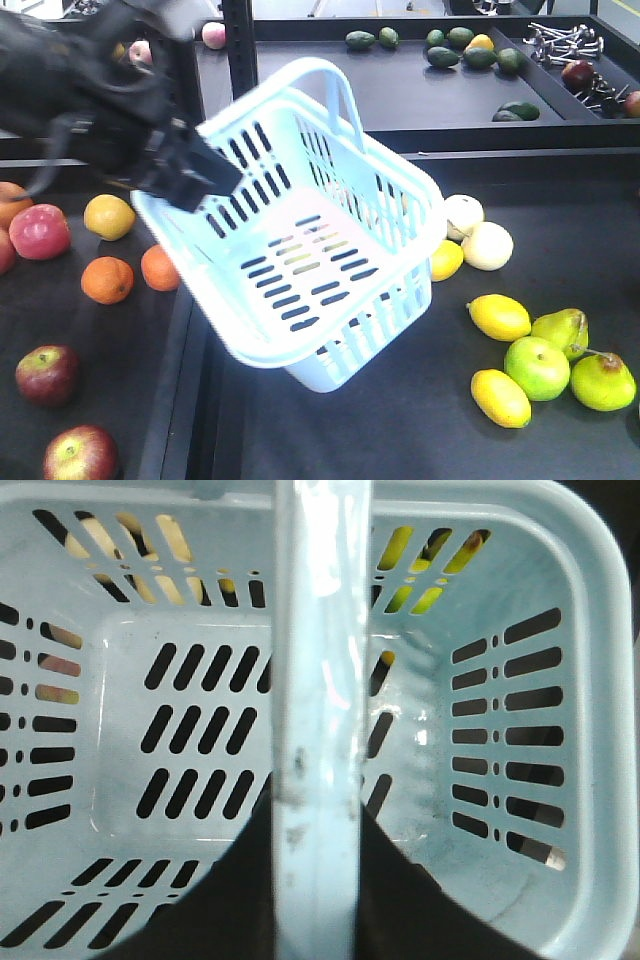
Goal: Pick three apples into basket with both arms
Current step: 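Lift the basket by its handle with the left gripper toward the robot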
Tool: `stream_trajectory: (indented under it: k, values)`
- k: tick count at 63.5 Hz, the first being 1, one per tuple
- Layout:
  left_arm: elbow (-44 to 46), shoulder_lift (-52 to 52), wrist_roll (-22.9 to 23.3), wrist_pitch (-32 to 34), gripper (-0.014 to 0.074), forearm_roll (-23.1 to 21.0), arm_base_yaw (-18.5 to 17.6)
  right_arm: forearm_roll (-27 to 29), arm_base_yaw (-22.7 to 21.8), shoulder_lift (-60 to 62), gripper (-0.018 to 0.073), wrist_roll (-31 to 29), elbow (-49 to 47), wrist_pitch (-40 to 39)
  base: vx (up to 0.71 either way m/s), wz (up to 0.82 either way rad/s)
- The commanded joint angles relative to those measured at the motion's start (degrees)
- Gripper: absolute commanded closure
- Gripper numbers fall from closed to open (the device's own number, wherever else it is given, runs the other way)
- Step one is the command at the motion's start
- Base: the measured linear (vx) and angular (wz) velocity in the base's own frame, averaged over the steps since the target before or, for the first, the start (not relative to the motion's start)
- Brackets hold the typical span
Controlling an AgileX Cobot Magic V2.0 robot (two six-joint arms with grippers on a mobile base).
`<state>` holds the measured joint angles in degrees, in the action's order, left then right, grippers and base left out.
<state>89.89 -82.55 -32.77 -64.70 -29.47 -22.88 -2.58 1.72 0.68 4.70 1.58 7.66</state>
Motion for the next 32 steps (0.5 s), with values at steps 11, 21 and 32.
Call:
stream_trajectory:
  k: [11,21,32]
  values:
    - [-16.92,21.04,3.09,12.26,0.0605,-2.76,-0.37,-0.57,-0.41,0.72,0.0564,-0.43,0.76,-4.14,0.00,0.00]
    - [-32.45,34.73,5.66,21.02,0.0605,-3.01,-0.37,-0.57,-0.41,0.72,0.0564,-0.43,0.76,-4.14,0.00,0.00]
    - [-45.78,47.91,9.35,27.77,0.0605,-3.40,-0.37,-0.57,-0.41,0.72,0.0564,-0.43,0.76,-4.14,0.00,0.00]
